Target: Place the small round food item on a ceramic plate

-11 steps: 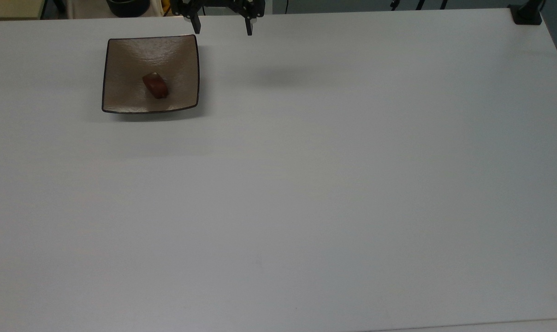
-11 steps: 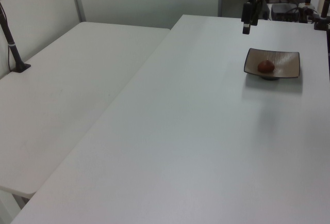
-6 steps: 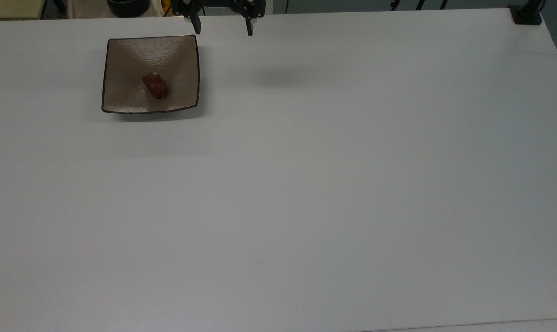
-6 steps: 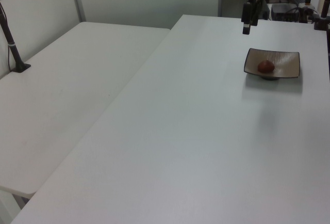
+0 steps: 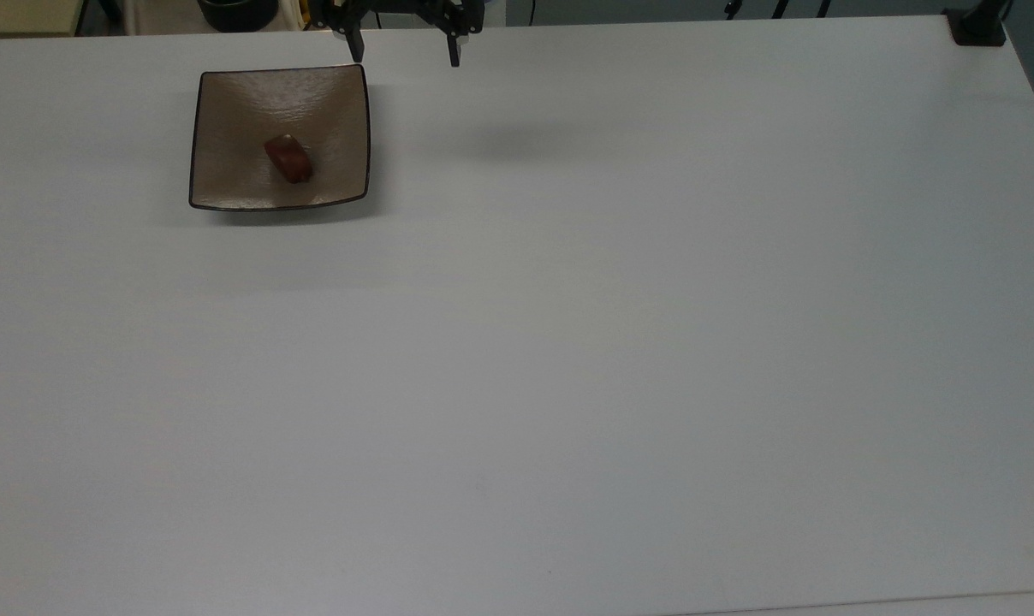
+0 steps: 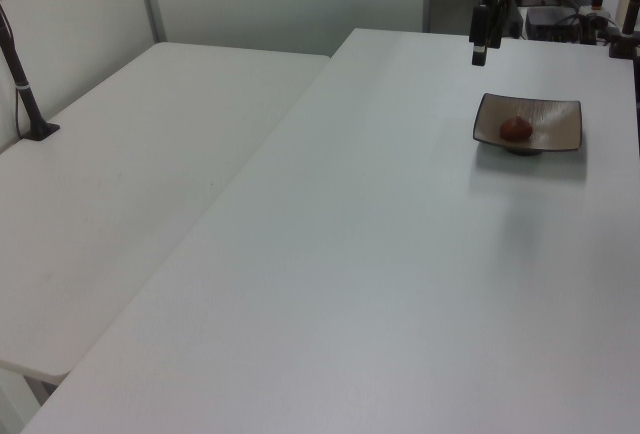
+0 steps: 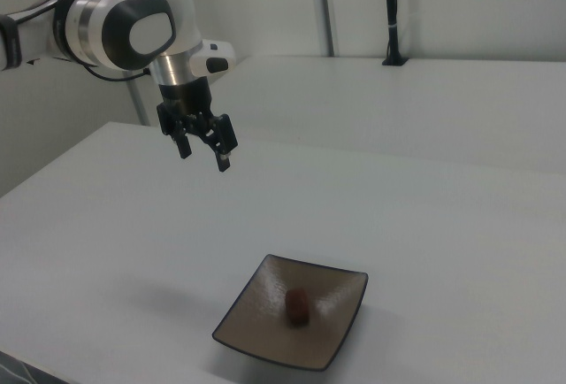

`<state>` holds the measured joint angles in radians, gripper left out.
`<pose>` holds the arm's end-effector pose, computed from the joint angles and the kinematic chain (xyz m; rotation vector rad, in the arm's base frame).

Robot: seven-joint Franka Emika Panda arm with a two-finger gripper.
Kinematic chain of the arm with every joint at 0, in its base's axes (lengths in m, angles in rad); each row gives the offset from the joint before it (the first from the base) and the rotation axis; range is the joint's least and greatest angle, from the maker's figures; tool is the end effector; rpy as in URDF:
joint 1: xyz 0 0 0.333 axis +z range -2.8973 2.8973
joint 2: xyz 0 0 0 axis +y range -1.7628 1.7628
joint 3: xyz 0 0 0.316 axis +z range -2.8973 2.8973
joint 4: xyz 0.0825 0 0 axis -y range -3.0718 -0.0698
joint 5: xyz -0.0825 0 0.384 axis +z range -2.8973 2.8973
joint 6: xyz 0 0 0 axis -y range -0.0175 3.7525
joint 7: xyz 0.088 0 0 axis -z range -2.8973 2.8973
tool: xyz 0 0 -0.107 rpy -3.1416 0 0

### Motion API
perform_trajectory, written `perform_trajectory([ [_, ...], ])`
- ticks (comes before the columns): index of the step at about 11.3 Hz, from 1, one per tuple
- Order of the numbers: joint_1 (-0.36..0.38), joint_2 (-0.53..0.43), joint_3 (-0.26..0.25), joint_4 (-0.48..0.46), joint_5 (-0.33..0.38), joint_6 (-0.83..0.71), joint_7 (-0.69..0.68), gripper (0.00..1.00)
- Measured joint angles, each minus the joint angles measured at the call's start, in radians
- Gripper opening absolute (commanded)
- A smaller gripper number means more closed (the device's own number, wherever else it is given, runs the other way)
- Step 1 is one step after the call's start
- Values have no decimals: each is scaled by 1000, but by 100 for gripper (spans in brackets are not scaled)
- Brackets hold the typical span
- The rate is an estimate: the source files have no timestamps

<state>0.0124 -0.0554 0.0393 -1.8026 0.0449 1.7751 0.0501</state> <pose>0.5474 0.0327 0.5625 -3.0980 0.0107 -0.0398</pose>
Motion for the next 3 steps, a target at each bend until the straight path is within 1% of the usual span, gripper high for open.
perform_trajectory([
  [3,2,0,0,0,-39,3,-1,100],
])
